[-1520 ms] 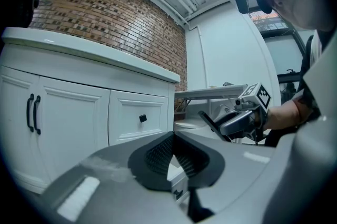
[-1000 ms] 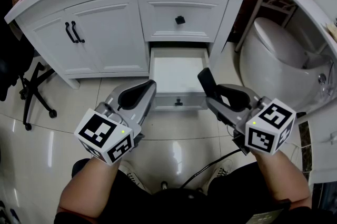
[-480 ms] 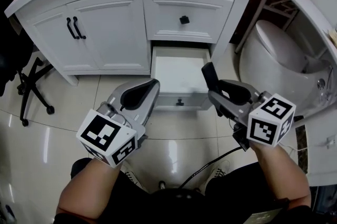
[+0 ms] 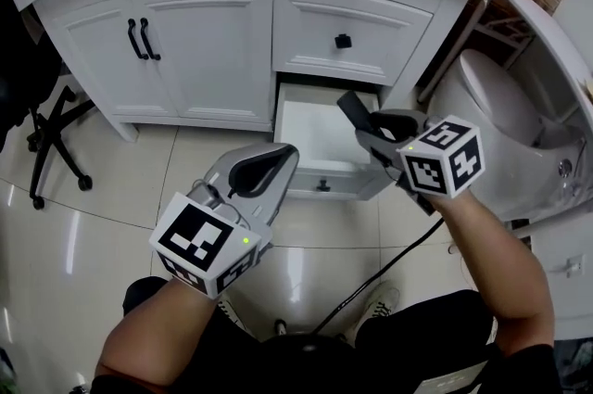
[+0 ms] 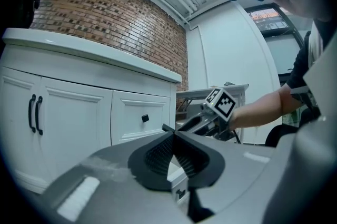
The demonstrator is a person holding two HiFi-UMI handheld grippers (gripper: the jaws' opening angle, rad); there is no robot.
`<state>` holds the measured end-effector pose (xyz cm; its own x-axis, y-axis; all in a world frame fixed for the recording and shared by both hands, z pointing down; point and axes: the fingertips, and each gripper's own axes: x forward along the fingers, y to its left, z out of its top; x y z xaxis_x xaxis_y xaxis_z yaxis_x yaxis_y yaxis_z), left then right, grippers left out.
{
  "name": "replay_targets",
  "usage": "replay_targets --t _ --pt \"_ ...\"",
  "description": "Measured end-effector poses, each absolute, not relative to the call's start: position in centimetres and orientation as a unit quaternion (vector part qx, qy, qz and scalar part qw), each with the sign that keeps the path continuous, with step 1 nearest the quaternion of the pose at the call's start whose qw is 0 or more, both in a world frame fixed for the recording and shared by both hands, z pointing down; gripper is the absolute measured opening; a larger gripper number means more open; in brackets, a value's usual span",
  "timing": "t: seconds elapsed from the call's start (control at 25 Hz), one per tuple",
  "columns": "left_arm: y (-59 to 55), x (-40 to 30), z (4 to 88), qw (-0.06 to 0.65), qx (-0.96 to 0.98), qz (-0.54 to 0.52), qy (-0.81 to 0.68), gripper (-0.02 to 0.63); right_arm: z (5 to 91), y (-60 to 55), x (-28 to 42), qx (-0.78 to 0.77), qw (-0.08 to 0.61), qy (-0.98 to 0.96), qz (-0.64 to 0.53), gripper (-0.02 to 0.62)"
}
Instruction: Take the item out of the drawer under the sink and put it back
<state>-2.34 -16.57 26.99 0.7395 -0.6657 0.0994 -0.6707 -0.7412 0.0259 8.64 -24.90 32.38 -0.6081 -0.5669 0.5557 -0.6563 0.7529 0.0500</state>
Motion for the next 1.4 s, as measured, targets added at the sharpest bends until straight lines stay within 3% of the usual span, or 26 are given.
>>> replay_targets --t 0.24,0.72,1.4 --pt "-16.7 -2.7 27.0 0.034 0.931 0.042 -0.361 0.005 36.8 -31.0 7.3 0.313 0.367 -0.875 0.039 0.166" --pt "-17.4 -3.0 27.1 0.052 0.927 0.038 -0.370 0.006 48.8 -34.7 4.9 0.200 0.514 -0.832 0.063 0.167" --pt "-17.3 -3.2 26.5 0.062 0.930 0.010 -0.362 0.005 52.6 -35.6 4.4 0.186 0.545 -0.813 0.087 0.169"
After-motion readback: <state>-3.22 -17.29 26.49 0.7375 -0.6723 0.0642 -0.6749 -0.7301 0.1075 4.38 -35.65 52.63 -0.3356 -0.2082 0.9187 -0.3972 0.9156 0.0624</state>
